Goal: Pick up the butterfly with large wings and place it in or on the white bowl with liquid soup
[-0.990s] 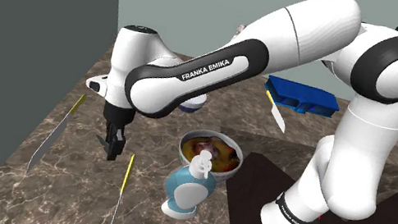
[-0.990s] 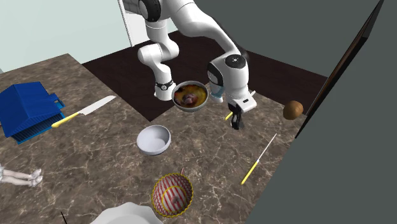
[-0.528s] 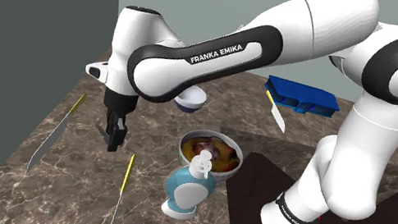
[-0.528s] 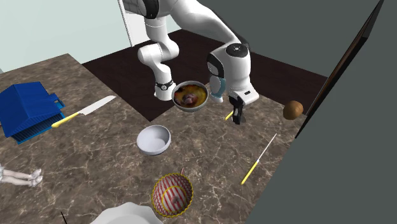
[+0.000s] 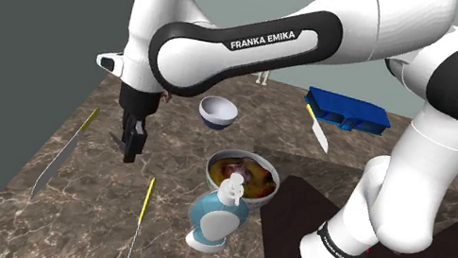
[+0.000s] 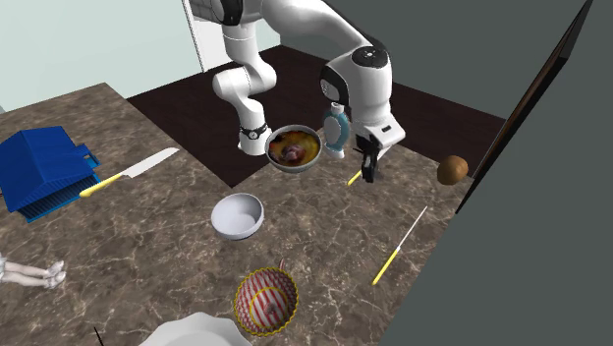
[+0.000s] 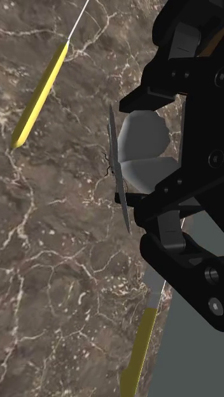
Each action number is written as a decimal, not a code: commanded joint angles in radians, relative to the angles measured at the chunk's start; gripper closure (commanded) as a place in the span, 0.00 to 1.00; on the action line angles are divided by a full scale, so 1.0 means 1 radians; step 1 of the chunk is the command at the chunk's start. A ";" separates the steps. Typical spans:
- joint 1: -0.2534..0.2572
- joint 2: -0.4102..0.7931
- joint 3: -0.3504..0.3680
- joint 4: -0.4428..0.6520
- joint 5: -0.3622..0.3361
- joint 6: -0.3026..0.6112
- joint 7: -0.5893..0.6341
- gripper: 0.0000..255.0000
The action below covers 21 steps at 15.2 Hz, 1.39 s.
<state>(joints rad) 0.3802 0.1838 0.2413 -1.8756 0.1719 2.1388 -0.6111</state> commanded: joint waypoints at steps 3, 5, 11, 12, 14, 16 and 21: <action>-0.002 -0.020 0.000 0.031 0.000 -0.051 0.007 1.00; -0.002 -0.027 0.000 0.050 0.000 -0.076 0.010 1.00; -0.004 -0.041 -0.001 0.101 -0.002 -0.141 0.020 1.00; -0.010 -0.083 -0.002 0.049 0.011 -0.131 0.007 1.00; -0.021 -0.164 -0.007 -0.051 0.035 -0.116 -0.019 1.00; -0.029 -0.245 -0.014 -0.143 0.058 -0.106 -0.046 1.00; -0.038 -0.443 -0.043 -0.352 0.103 -0.105 -0.108 1.00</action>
<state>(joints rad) 0.3438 -0.2168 0.2050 -2.1832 0.2663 2.0340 -0.7065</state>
